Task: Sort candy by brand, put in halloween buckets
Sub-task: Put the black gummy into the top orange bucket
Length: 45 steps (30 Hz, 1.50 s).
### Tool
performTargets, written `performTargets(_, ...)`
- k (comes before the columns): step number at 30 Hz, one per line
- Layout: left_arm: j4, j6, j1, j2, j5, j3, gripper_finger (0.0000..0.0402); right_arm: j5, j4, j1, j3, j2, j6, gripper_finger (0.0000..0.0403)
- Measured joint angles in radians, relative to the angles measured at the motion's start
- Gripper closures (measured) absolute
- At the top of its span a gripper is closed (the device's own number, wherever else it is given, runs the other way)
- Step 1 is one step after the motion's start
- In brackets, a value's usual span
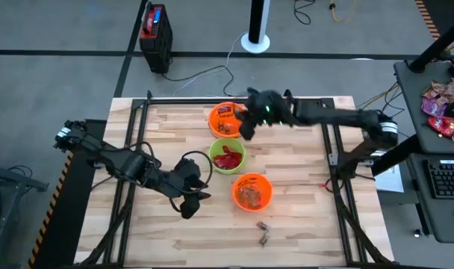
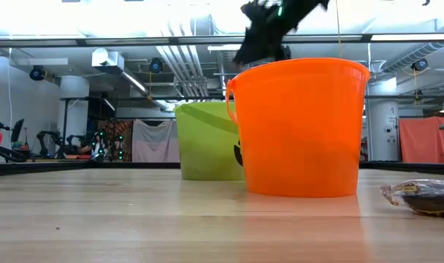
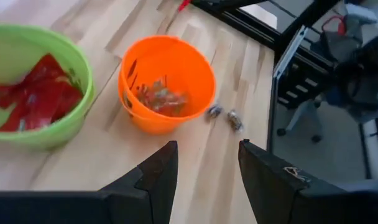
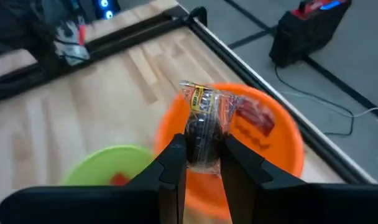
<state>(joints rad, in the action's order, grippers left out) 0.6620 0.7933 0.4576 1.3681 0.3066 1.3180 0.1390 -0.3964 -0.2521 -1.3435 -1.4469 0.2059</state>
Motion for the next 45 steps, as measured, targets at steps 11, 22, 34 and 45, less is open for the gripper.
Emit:
performTargets(11,0.377,0.478,0.000,0.000,-0.161,0.100,0.0248,-0.192,-0.006,-0.142,-0.006,-0.174,-0.117,0.0334)
performTargets(22,0.431,0.505,-0.014,-0.001,-0.160,0.121,0.0248,-0.282,-0.017,-0.194,-0.009,-0.212,-0.086,0.0242)
performTargets(34,0.299,0.573,0.071,0.168,0.038,0.126,0.0248,-0.646,-0.884,-0.007,-0.486,-0.089,0.092,0.0215)
performTargets(45,-0.090,0.451,0.120,0.494,0.044,0.226,0.0248,-0.457,-1.138,0.815,-0.426,-0.033,0.832,0.0247)
